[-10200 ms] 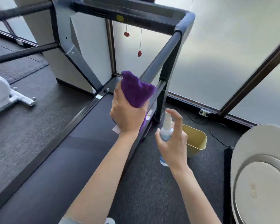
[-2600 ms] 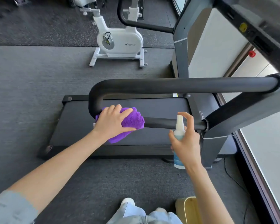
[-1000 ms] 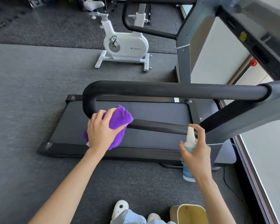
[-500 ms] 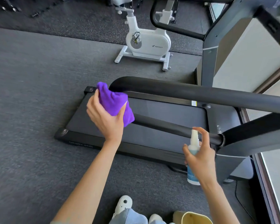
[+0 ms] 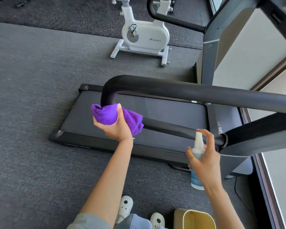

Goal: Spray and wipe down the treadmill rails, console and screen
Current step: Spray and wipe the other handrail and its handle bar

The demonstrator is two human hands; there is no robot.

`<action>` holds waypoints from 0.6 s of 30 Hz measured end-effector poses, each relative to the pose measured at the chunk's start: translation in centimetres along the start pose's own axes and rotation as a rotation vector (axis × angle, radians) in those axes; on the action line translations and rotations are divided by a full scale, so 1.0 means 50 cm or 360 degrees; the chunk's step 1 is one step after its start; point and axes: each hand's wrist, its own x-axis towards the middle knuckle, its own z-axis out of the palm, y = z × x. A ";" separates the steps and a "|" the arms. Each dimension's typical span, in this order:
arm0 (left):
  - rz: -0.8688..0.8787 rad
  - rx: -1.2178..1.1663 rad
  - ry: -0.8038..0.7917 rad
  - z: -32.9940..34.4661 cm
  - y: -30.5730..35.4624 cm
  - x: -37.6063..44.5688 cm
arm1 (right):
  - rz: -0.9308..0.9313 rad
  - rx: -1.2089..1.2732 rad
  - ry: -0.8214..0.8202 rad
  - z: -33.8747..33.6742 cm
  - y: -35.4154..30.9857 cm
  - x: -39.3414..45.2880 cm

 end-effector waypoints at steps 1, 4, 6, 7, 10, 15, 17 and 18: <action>-0.0121 -0.0031 0.0010 0.002 -0.006 -0.004 | 0.0007 -0.0004 -0.0007 -0.001 0.003 -0.001; -0.0474 -0.0151 0.0072 0.013 -0.020 -0.025 | 0.0026 0.0012 -0.0019 -0.003 0.012 0.000; -0.0663 -0.0210 0.0114 0.023 -0.031 -0.047 | 0.0029 0.0005 -0.0016 -0.007 0.018 0.002; -0.0729 -0.0229 0.0125 0.027 -0.037 -0.059 | 0.0026 0.0001 -0.0013 -0.009 0.021 0.003; -0.0870 -0.0251 0.0108 0.040 -0.052 -0.107 | 0.0035 0.0004 0.0000 -0.024 0.028 0.007; -0.1005 -0.0249 0.0032 0.063 -0.078 -0.227 | 0.0053 0.0034 0.0014 -0.064 0.052 0.011; -0.1025 -0.0273 0.0016 0.069 -0.086 -0.255 | 0.0049 0.0043 0.0043 -0.084 0.066 0.009; -0.1027 -0.0282 0.0009 0.073 -0.091 -0.267 | 0.0048 0.0041 0.0058 -0.094 0.075 0.008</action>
